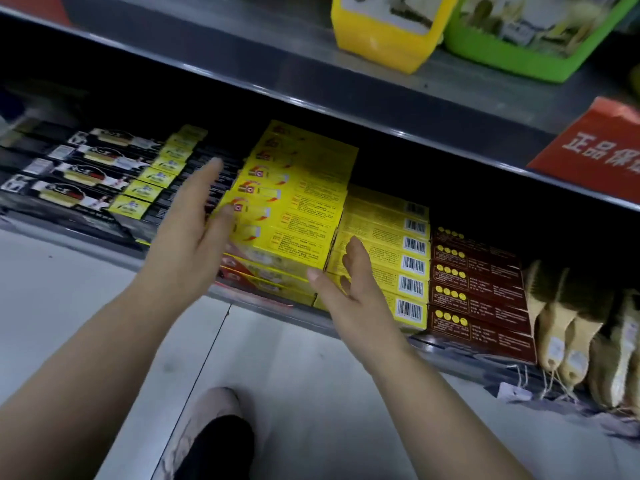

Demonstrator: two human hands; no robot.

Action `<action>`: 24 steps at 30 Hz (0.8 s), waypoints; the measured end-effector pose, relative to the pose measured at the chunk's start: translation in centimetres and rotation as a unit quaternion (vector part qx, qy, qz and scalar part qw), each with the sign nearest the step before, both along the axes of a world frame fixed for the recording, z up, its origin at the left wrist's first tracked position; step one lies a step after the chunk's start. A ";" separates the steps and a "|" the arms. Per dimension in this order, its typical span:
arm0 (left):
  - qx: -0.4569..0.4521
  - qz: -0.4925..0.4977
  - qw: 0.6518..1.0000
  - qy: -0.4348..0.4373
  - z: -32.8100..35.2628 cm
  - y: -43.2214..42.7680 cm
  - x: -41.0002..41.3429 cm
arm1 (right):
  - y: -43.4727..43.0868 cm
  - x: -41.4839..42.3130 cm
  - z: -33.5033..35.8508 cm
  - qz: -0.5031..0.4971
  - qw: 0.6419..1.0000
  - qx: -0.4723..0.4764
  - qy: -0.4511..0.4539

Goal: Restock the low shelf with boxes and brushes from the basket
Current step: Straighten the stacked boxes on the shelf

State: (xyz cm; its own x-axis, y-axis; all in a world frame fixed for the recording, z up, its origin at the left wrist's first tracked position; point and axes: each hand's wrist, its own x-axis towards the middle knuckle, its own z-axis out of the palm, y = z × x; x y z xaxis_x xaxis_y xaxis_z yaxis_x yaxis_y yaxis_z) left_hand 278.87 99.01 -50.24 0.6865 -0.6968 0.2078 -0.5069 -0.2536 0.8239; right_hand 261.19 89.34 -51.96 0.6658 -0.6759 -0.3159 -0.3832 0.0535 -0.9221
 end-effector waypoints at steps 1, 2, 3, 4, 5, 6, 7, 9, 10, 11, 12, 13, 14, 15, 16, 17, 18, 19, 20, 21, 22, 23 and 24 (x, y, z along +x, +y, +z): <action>0.010 0.022 0.997 0.077 -0.3 -0.2 0.9 | 0.2 0.4 0.2 -0.003 1.000 0.001 0.001; 0.014 0.029 0.989 0.143 -0.5 -0.5 1.7 | 0.3 0.9 0.3 -0.007 1.000 0.002 -0.001; 0.014 0.028 0.982 0.189 -0.6 -0.9 2.4 | 0.3 1.5 0.5 -0.013 1.000 0.002 -0.003; 0.020 0.021 0.977 0.210 -0.6 -1.2 3.1 | 0.4 2.0 0.6 -0.020 1.000 0.002 -0.005; 0.032 0.009 0.976 0.216 -0.4 -1.6 3.6 | 0.4 2.4 0.7 -0.025 1.000 0.002 -0.006; 0.047 -0.006 0.975 0.216 -0.2 -2.0 4.1 | 0.4 2.7 0.7 -0.030 1.000 0.004 -0.008; 0.060 -0.020 0.974 0.218 0.0 -2.4 4.4 | 0.4 3.0 0.7 -0.032 0.999 0.005 -0.010; 0.074 -0.054 0.969 0.228 0.3 -2.9 4.7 | 0.6 3.3 0.7 -0.033 0.999 0.005 -0.012; 0.077 -0.074 0.967 0.229 0.4 -3.0 4.6 | 0.8 3.4 0.6 -0.034 0.999 0.004 -0.012; 0.080 -0.093 0.966 0.227 0.6 -3.1 4.6 | 0.8 3.5 0.5 -0.036 0.999 0.004 -0.012; 0.082 -0.106 0.965 0.225 0.5 -3.1 4.7 | 0.9 3.5 0.4 -0.038 0.999 0.006 -0.013; 0.083 -0.114 0.964 0.228 0.4 -3.1 4.8 | 1.0 3.5 0.3 -0.039 0.999 0.008 -0.012; 0.084 -0.117 0.962 0.231 0.2 -3.0 4.9 | 1.0 3.6 0.2 -0.039 0.999 0.010 -0.011; 0.085 -0.117 0.962 0.231 0.1 -2.9 5.1 | 1.1 3.6 0.1 -0.039 0.999 0.012 -0.010; 0.088 -0.119 0.962 0.229 0.0 -2.9 5.2 | 1.1 3.6 0.0 -0.040 0.999 0.013 -0.011; 0.089 -0.123 0.962 0.228 -0.1 -2.8 5.3 | 1.0 3.5 0.0 -0.042 0.999 0.015 -0.014; 0.088 -0.126 0.961 0.232 -0.2 -2.7 5.3 | 1.0 3.5 -0.1 -0.045 0.999 0.017 -0.016; 0.084 -0.130 0.959 0.239 -0.2 -2.6 5.3 | 1.0 3.5 -0.1 -0.047 0.999 0.020 -0.018; 0.079 -0.133 0.956 0.249 -0.3 -2.6 5.3 | 1.0 3.6 -0.1 -0.048 0.998 0.023 -0.020; 0.075 -0.137 0.953 0.260 -0.3 -2.5 5.4 | 1.0 3.6 -0.2 -0.050 0.998 0.026 -0.023; 0.071 -0.142 0.950 0.270 -0.3 -2.5 5.6 | 1.0 3.6 -0.2 -0.053 0.998 0.030 -0.028; 0.068 -0.147 0.947 0.278 -0.4 -2.5 5.7 | 1.0 3.7 -0.2 -0.057 0.997 0.035 -0.035; 0.066 -0.152 0.945 0.282 -0.5 -2.5 5.8 | 1.0 3.7 -0.2 -0.062 0.996 0.039 -0.041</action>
